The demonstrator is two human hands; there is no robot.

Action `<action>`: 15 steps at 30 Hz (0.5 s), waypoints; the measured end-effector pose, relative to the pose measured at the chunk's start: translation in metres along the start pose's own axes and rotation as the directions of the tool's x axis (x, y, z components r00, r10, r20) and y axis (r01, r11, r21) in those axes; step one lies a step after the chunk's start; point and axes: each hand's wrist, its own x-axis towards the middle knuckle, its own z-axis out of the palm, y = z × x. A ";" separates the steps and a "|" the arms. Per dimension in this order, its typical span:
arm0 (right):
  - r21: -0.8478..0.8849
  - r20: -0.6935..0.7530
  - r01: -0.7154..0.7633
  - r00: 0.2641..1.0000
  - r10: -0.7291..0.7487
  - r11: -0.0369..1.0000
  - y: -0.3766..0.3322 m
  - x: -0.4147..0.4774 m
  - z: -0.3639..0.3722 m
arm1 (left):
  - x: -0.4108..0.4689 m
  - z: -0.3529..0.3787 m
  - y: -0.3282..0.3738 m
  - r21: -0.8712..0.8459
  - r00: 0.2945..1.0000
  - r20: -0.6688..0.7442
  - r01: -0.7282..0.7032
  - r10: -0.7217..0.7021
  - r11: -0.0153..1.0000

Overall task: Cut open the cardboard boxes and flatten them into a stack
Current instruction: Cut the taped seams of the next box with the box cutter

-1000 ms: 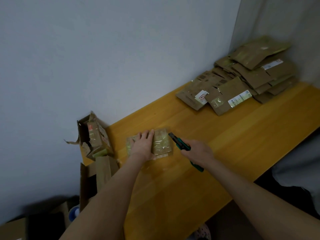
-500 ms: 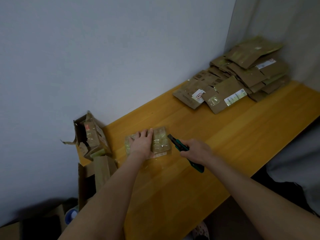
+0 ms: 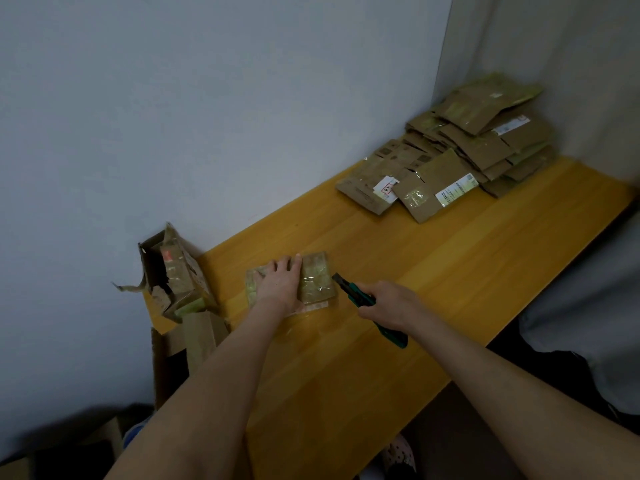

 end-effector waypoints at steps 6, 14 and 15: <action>0.060 0.005 -0.062 0.998 0.061 0.996 0.013 -0.014 0.003 | 0.001 -0.003 -0.001 0.011 0.999 0.015 0.028 -0.028 1.000; 0.916 0.051 -0.145 0.967 0.248 0.374 -0.039 0.012 0.016 | -0.022 -0.003 0.014 -0.530 0.933 -0.002 0.304 -0.359 0.792; 0.934 0.076 -0.145 0.973 0.216 0.326 -0.049 0.015 0.017 | -0.027 -0.001 0.015 -0.561 0.930 -0.001 0.304 -0.368 0.770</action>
